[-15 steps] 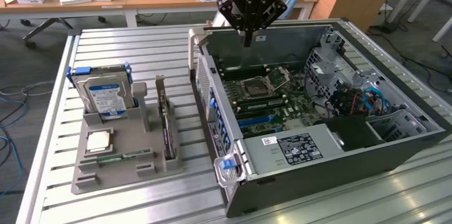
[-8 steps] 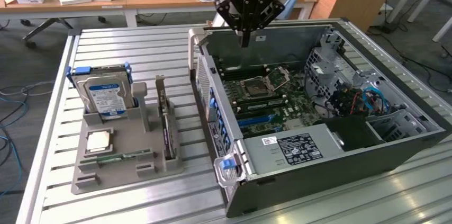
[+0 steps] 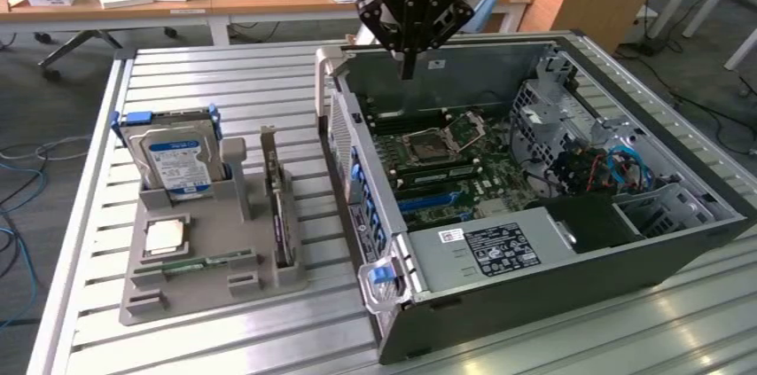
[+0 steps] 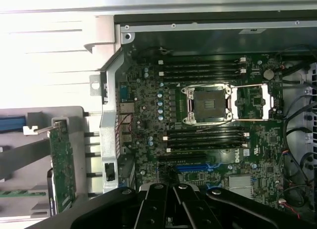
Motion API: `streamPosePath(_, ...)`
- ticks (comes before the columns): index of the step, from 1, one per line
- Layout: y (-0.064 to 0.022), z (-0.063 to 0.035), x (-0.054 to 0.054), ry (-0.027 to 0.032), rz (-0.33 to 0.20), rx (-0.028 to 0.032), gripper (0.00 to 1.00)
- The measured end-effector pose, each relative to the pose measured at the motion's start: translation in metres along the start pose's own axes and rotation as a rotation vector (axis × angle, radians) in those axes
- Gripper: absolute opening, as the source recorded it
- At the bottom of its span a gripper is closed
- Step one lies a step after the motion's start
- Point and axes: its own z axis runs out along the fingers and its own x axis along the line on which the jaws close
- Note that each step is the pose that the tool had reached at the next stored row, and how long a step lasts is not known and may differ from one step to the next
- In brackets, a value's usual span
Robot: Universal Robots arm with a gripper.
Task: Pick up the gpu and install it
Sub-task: 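Reach for the gpu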
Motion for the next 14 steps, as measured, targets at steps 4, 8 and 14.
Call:
streamPosePath(4,-0.0001,0.0,0.0009,0.0,0.0,0.0,0.11)
streamPosePath(8,-0.0004,-0.0001,0.0049,-0.0001,0.0,-0.0001,0.11)
streamPosePath(14,-0.0005,-0.0001,0.0061,0.0,0.0,-0.0001,0.11)
